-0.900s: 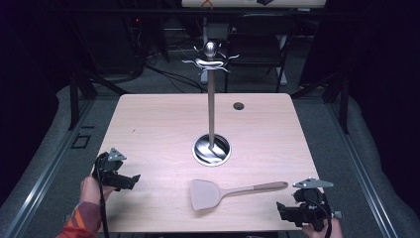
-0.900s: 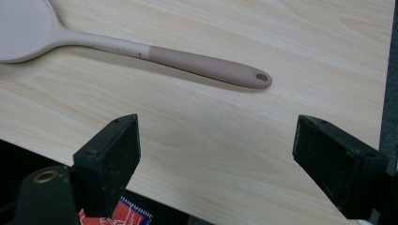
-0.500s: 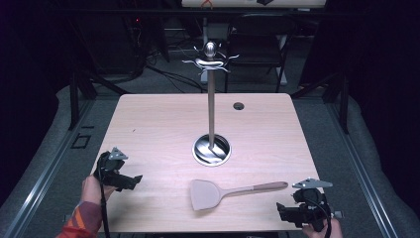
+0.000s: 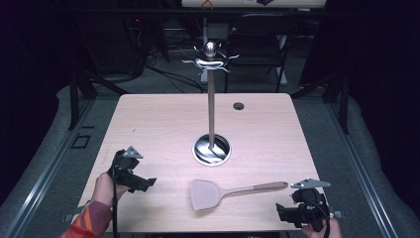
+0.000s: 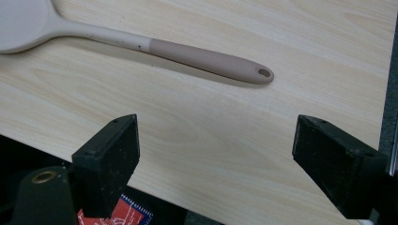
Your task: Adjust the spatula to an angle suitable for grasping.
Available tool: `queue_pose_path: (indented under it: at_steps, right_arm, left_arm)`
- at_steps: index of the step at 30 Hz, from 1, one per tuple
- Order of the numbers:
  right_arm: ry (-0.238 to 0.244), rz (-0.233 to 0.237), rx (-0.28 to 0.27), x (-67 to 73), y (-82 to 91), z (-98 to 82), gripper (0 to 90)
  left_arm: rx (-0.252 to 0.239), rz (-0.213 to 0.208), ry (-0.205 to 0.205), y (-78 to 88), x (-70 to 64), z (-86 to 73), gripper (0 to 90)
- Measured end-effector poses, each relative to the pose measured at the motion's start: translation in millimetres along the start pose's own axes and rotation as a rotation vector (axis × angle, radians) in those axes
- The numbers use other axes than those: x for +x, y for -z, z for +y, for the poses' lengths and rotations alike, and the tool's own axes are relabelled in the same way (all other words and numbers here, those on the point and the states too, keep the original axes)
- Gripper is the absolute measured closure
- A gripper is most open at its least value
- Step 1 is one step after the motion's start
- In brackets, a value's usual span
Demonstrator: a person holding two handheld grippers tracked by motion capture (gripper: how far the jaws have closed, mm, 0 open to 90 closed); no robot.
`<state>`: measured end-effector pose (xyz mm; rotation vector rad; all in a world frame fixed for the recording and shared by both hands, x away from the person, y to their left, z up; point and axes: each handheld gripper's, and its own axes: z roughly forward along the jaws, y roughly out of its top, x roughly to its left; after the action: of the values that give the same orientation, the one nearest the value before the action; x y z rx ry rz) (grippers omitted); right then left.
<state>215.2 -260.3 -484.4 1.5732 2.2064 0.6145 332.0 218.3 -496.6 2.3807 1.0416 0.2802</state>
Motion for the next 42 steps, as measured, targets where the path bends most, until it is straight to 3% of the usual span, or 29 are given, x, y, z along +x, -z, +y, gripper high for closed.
queue_pose_path:
  at_steps: [7,15,18,28,31,35,42]
  right_arm:
    - [-0.001,0.004,0.003,-1.5,0.1,-1.3,14.6]
    - [0.003,0.005,0.004,-1.4,0.5,-1.6,14.6]
    - [0.008,0.002,0.007,-0.6,-0.6,-1.3,14.6]
    - [0.009,0.009,0.008,-1.2,-0.1,-1.5,14.5]
    - [0.009,0.01,0.007,-1.1,-0.4,-1.4,14.5]
    - [0.012,0.007,0.01,-0.9,-0.7,-1.3,14.5]
    - [0.011,0.015,0.008,-1.3,-0.4,-1.3,14.5]
  left_arm:
    - [-0.005,-0.023,-0.05,-8.4,-25.9,26.3,0.0]
    - [-0.047,-0.063,-0.149,-20.8,-58.2,55.5,0.4]
    - [-0.049,-0.084,-0.179,-32.5,-72.9,66.6,0.8]
    - [0.04,-0.145,-0.288,-75.6,-117.1,89.9,0.5]
    - [0.036,-0.156,-0.311,-80.3,-126.6,94.1,10.5]
    - [0.057,-0.188,-0.338,-89.1,-138.1,97.1,16.9]
    - [0.094,-0.23,-0.319,-106.6,-150.0,96.8,37.0]
